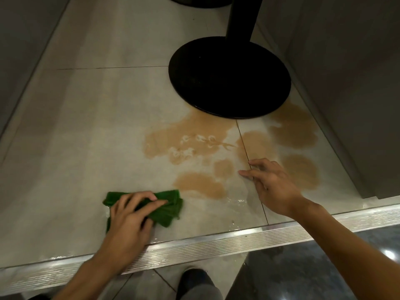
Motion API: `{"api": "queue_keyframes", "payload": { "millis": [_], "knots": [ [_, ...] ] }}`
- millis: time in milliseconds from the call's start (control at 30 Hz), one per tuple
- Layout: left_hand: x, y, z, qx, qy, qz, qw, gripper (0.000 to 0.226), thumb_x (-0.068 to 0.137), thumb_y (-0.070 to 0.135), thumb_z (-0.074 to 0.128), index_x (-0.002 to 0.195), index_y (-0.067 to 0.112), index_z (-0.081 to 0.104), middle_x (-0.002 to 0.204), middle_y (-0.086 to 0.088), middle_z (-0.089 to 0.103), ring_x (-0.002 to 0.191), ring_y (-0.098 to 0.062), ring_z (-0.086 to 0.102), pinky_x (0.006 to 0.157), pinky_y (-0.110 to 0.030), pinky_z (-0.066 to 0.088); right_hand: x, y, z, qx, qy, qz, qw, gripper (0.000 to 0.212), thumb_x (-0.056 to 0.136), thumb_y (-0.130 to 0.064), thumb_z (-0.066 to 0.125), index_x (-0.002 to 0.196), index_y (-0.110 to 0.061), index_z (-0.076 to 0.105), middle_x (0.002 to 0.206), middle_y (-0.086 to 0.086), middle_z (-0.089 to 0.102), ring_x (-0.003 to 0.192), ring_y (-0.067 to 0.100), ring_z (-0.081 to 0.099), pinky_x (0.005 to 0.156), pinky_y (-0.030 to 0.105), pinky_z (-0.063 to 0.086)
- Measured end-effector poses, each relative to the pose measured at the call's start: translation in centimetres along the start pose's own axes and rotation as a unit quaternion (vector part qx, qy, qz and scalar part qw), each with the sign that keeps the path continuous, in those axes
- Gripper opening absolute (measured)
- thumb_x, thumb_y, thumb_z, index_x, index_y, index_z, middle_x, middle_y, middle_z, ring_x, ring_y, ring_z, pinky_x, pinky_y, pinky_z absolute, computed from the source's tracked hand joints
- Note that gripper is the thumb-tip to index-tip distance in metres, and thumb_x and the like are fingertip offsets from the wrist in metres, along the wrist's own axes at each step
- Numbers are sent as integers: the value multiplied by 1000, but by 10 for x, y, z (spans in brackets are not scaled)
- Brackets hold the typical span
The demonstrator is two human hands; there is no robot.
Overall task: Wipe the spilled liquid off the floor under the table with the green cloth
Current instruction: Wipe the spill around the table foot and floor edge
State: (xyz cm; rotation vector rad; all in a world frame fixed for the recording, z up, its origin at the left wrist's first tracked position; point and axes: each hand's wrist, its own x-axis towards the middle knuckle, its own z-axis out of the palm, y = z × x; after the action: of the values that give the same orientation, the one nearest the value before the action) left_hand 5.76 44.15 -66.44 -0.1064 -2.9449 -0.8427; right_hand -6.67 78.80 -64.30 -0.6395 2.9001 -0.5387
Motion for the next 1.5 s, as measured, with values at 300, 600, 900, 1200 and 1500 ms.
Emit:
{"api": "queue_keyframes", "payload": {
  "millis": [300,600,900,1200,1500],
  "knots": [
    [69,-4,4,17,101,-161,982,35,84,9,65,116,22,68,116,-2,56,105,-29,39,88,-40,26,2,-13,-2,-1,-1,25,1000,34,96,-23,49,127,-34,59,141,-3,41,128,17,35,99,29,36],
    [-2,41,24,-23,6,-23,999,43,76,30,42,114,35,64,111,15,49,102,-10,37,82,-30,23,2,-18,-2,-34,-36,32,998,41,97,-30,47,136,-42,46,148,-6,31,133,14,25,104,31,33],
    [19,20,18,-8,87,-103,991,40,78,23,50,114,29,68,108,8,55,97,-15,40,84,-37,28,2,-19,-1,-23,-29,34,999,41,97,-28,48,135,-41,49,147,-6,33,132,15,27,103,29,34],
    [-5,92,50,7,69,-98,993,40,70,23,72,111,25,70,94,0,53,84,-22,46,70,-36,38,0,-20,2,-15,-22,37,999,41,96,-27,50,136,-38,50,145,-3,35,131,17,27,103,33,35],
    [-4,164,80,0,-37,-1,999,60,50,34,87,106,38,66,92,7,51,85,-17,50,65,-36,48,1,-18,-3,-16,-26,32,999,39,98,-25,46,134,-41,50,143,-6,37,128,15,29,100,32,37]
  ]
}}
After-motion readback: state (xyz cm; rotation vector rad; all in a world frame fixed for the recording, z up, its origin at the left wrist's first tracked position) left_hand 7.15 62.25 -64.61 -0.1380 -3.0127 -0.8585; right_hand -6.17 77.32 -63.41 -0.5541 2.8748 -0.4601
